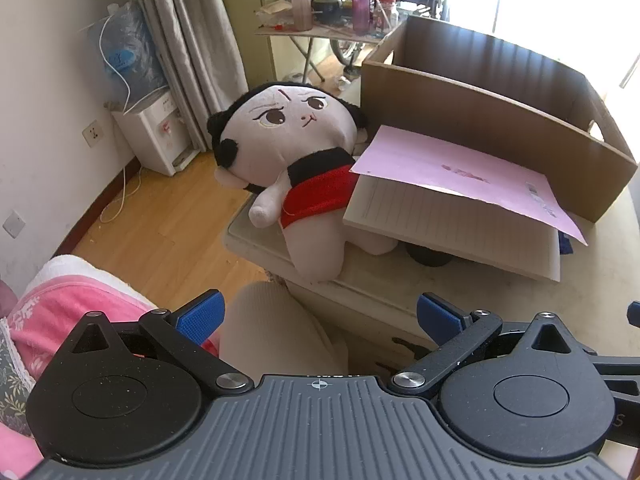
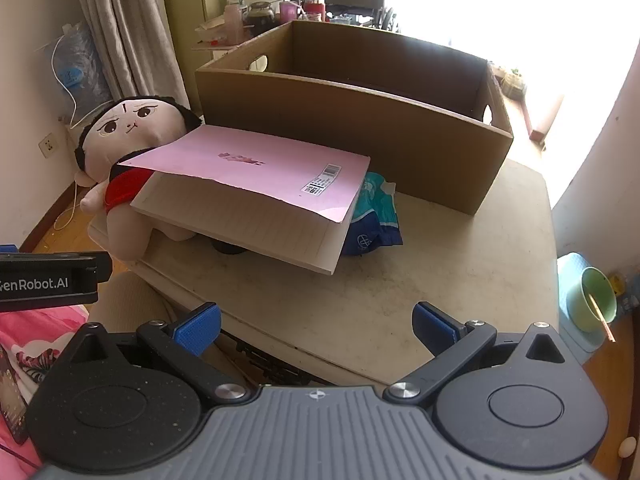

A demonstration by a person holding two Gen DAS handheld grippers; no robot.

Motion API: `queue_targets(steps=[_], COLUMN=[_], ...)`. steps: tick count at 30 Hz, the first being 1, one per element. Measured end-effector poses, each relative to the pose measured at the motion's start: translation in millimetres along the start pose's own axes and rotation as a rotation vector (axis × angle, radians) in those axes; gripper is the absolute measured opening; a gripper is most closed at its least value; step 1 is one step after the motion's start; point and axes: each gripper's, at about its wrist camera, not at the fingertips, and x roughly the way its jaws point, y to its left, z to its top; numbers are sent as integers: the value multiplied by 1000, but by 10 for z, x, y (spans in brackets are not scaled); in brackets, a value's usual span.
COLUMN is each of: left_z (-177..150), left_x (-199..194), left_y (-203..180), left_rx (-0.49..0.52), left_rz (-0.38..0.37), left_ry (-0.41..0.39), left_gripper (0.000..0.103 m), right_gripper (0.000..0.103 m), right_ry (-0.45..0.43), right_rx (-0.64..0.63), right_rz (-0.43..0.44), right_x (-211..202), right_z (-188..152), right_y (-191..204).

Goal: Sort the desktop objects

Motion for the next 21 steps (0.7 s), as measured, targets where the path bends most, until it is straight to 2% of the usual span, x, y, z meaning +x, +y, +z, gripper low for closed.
queue_targets(steps=[21], left_z=[-2], left_x=[32], left_y=[27], left_rx=[-3], left_rz=[3], left_ry=[14], left_gripper=[103], right_gripper=[103], right_ry=[6], right_rx=[9], right_rz=[-4], right_x=[17], right_z=[18], right_y=[-3])
